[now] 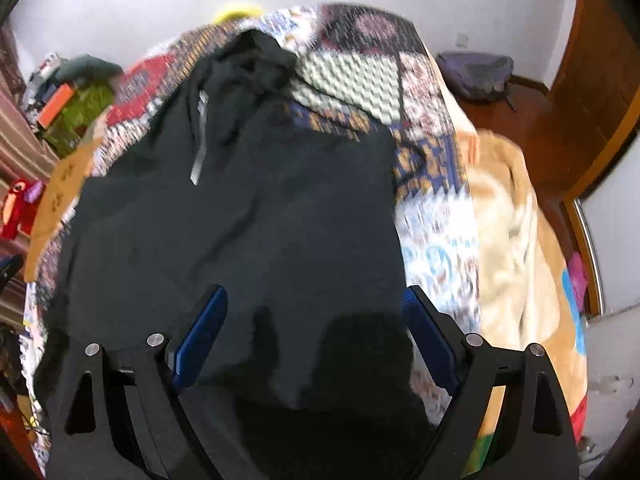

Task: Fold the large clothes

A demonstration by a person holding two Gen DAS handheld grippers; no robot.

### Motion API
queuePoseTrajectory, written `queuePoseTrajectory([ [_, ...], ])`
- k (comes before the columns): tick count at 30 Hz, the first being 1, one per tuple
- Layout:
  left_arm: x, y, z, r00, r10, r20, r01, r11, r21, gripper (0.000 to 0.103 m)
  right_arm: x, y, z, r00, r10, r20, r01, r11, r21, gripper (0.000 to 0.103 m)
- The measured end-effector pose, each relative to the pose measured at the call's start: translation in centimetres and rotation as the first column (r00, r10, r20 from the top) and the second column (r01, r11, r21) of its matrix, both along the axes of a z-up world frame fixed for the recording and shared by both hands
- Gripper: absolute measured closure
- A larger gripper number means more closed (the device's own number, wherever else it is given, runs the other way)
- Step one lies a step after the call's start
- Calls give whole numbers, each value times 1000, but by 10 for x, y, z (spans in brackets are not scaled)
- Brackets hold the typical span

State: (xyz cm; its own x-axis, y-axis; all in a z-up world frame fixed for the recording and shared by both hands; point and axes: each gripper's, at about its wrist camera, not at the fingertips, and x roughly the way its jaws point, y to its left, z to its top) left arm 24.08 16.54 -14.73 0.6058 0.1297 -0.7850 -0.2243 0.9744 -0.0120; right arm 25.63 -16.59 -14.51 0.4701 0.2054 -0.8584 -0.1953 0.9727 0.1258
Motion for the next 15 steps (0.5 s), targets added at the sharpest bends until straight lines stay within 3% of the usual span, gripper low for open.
queuePoseTrajectory([
  [7, 53, -38, 55, 985, -117, 125, 113, 993, 33, 7, 31, 23, 45, 988, 50, 149, -50, 999, -9, 16],
  [15, 131, -81, 66, 969, -209, 133, 200, 977, 78, 7, 92, 56, 57, 976, 75, 205, -77, 997, 2, 16],
])
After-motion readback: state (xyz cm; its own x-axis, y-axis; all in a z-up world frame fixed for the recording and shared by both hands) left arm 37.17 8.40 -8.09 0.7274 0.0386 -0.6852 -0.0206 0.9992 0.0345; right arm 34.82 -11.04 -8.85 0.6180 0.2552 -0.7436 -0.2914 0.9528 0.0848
